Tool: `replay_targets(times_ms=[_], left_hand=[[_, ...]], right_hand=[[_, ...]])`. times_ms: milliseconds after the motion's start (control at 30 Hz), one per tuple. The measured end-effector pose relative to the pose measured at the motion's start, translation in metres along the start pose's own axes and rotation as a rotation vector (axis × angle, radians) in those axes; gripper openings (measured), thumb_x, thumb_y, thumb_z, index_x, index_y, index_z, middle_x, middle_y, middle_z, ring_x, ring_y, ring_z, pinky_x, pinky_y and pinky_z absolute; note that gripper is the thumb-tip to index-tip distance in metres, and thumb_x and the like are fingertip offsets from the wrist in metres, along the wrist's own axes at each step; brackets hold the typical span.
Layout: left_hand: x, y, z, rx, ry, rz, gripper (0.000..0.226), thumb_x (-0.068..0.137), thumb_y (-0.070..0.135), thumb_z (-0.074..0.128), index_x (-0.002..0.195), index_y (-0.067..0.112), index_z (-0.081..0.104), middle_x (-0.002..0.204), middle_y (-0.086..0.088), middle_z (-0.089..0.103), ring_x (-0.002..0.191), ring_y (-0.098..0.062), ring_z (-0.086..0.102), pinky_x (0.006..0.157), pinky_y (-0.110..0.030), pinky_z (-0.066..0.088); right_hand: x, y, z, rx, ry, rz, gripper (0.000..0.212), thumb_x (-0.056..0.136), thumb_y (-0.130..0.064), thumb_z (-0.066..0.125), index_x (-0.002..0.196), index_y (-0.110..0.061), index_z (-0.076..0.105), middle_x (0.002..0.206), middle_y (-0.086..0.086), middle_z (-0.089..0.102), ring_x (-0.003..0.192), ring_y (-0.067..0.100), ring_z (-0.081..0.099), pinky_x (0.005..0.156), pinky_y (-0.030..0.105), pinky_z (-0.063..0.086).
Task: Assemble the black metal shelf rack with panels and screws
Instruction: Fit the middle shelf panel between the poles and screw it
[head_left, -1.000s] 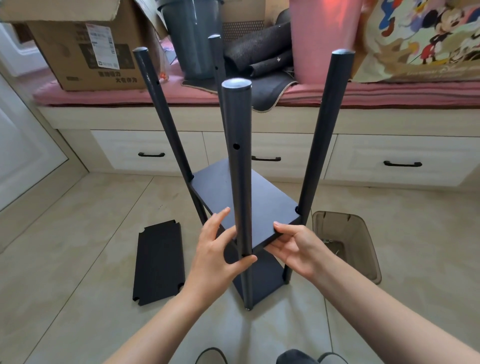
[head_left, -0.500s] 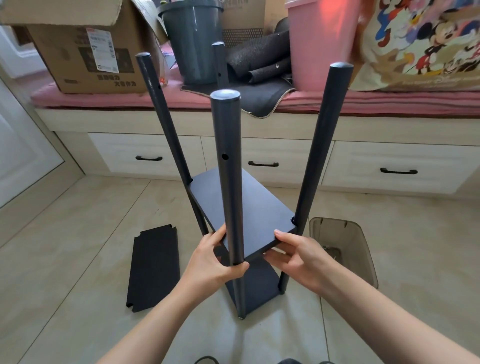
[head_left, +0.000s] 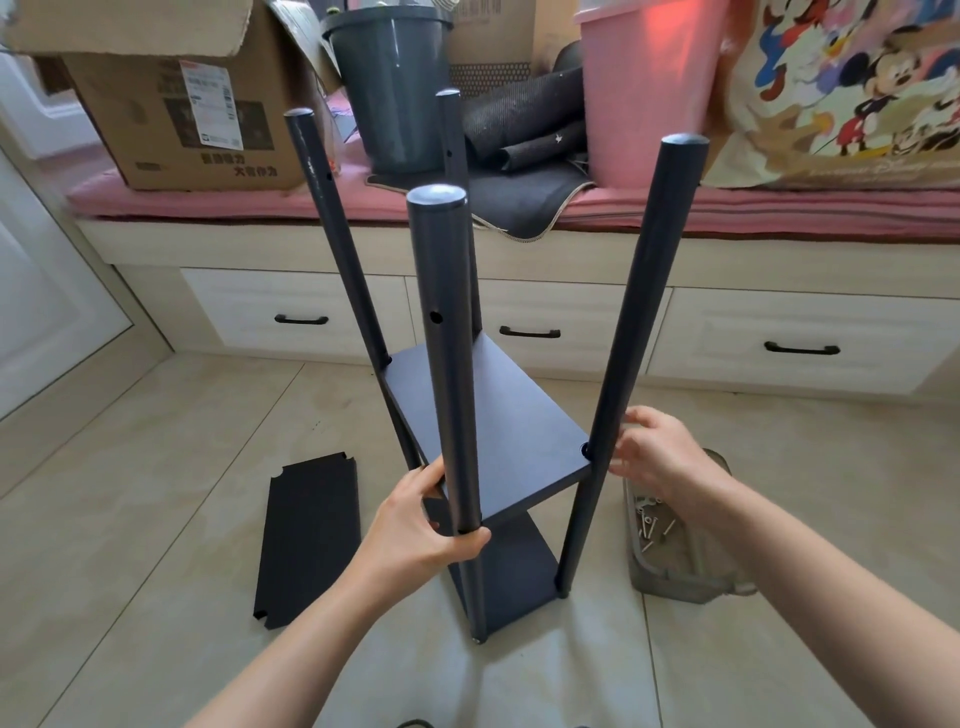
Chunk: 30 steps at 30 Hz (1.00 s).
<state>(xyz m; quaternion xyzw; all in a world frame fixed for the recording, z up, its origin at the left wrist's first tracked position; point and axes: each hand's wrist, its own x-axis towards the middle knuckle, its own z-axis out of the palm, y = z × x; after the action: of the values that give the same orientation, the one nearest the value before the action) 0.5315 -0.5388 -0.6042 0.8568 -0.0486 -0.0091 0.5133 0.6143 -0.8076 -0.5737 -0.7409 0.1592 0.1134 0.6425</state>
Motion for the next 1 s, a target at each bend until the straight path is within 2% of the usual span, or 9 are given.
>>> replay_targets(times_ms=[67,167,367,467,533,633,800,900,1000], left_hand=[[0.001,-0.002,-0.003,-0.011,-0.014,-0.007,0.065,0.063,0.043,0.078,0.105,0.080,0.046,0.114,0.017,0.061,0.097,-0.011,0.066,0.076,-0.017,0.053],[0.003,-0.006,-0.008,-0.010,-0.037,-0.017,0.065,0.064,0.042,0.080,0.106,0.079,0.047,0.107,0.023,0.062,0.091,-0.006,0.066,0.076,-0.018,0.053],[0.017,-0.013,-0.028,0.022,-0.133,-0.085,0.089,0.066,0.032,0.081,0.139,0.060,0.039,0.097,0.012,0.066,0.078,-0.007,0.059,0.081,-0.026,0.055],[0.030,-0.012,-0.040,0.063,-0.240,-0.090,0.096,0.064,0.033,0.081,0.146,0.054,0.035,0.126,0.019,0.051,0.116,-0.012,0.055,0.083,-0.017,0.045],[0.037,-0.009,-0.047,0.093,-0.289,-0.104,0.095,0.061,0.038,0.082,0.140,0.061,0.035,0.127,0.020,0.061,0.118,-0.010,0.059,0.086,-0.014,0.046],[0.043,-0.011,-0.055,0.081,-0.251,-0.131,0.092,0.064,0.034,0.086,0.141,0.057,0.040,0.125,0.021,0.064,0.118,-0.008,0.062,0.096,-0.028,0.054],[0.034,-0.009,-0.063,0.086,-0.042,-0.173,0.062,0.077,0.030,0.086,0.120,0.061,0.053,0.112,0.010,0.071,0.094,-0.012,0.072,0.088,-0.038,0.058],[0.011,-0.004,-0.043,0.170,0.439,-0.247,0.054,0.072,0.034,0.089,0.111,0.032,0.052,0.106,0.012,0.057,0.090,-0.017,0.064,0.079,-0.041,0.055],[-0.023,0.020,0.000,0.089,0.733,-0.008,0.042,0.078,0.017,0.082,0.091,0.032,0.045,0.094,0.015,0.044,0.080,-0.010,0.053,0.075,-0.029,0.048]], right_hand=[[0.007,-0.008,0.008,0.223,-0.066,0.052,0.019,0.100,-0.021,0.051,0.096,-0.009,0.065,0.083,0.014,0.075,0.066,0.024,0.073,0.066,0.035,0.058],[0.014,-0.011,0.019,0.220,-0.147,0.107,0.049,0.100,-0.044,0.045,0.111,0.002,0.055,0.081,0.009,0.064,0.063,0.024,0.059,0.057,0.028,0.054],[0.010,-0.003,0.034,0.240,-0.143,0.084,0.031,0.090,-0.042,0.053,0.078,-0.013,0.057,0.050,-0.002,0.057,0.040,0.013,0.054,0.043,0.022,0.048],[0.008,0.002,0.034,0.208,-0.191,0.075,0.042,0.101,-0.034,0.046,0.069,-0.018,0.068,0.060,0.000,0.062,0.050,0.016,0.059,0.050,0.025,0.051],[0.005,0.006,0.037,0.171,-0.213,0.078,0.041,0.103,-0.029,0.042,0.078,-0.016,0.073,0.075,0.005,0.067,0.067,0.020,0.063,0.063,0.028,0.052],[-0.003,0.008,0.043,0.113,-0.155,0.083,0.045,0.104,-0.014,0.040,0.067,-0.010,0.064,0.062,0.005,0.055,0.050,0.016,0.054,0.048,0.024,0.043],[-0.010,0.005,0.051,0.055,-0.109,0.075,0.038,0.097,0.006,0.031,0.068,-0.003,0.054,0.060,0.009,0.048,0.050,0.020,0.049,0.049,0.028,0.045],[-0.013,0.008,0.054,0.094,-0.139,0.098,0.026,0.101,0.000,0.040,0.091,0.007,0.063,0.076,0.016,0.058,0.059,0.021,0.056,0.054,0.028,0.050],[-0.014,0.011,0.056,0.168,-0.185,0.093,0.021,0.100,-0.005,0.050,0.102,0.009,0.066,0.085,0.018,0.063,0.063,0.022,0.062,0.060,0.031,0.054]])
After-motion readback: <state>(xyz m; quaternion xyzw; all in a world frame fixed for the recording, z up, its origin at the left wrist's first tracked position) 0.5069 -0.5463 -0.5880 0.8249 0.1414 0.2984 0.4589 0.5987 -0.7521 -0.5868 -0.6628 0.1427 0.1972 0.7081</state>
